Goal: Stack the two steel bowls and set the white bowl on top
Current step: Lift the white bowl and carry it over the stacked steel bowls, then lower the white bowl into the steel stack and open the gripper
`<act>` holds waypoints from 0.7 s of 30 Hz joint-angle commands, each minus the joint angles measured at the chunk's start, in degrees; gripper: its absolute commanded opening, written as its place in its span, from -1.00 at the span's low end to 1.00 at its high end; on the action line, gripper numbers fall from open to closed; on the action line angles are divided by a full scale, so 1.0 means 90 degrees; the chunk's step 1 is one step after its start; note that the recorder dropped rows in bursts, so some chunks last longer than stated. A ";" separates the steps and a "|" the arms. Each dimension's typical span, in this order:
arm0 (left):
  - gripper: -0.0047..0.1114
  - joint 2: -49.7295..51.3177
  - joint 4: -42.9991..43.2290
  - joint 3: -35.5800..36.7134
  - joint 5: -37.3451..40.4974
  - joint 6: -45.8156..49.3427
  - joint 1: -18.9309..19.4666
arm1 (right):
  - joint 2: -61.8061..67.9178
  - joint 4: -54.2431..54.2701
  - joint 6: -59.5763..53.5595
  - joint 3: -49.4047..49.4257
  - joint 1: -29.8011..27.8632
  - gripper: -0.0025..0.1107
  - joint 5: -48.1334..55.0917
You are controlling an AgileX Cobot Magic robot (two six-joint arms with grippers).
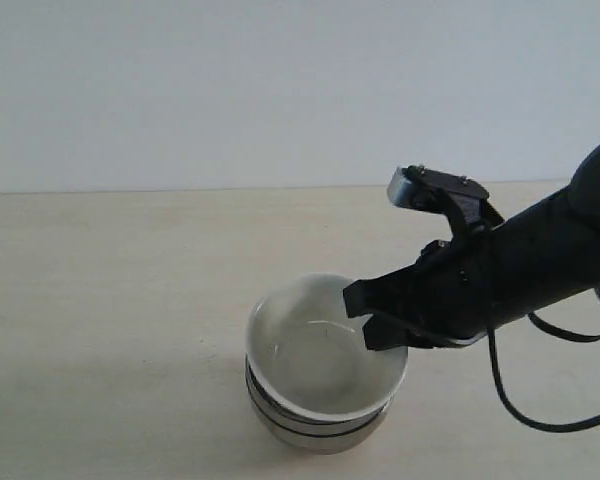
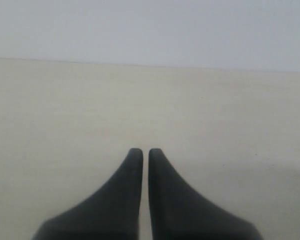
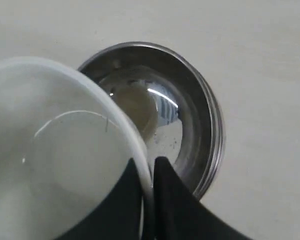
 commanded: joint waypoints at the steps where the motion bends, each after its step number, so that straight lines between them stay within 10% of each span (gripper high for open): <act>1: -0.85 -0.0020 0.0000 0.0019 -0.0045 -0.0030 -0.0032 | 0.0483 0.0065 0.0013 -0.0083 0.0254 -0.96 -0.0395; 21: -0.85 -0.0020 0.0000 0.0019 -0.0045 -0.0030 -0.0032 | 0.0583 -0.0091 0.0043 -0.0494 0.0254 -0.96 -0.0627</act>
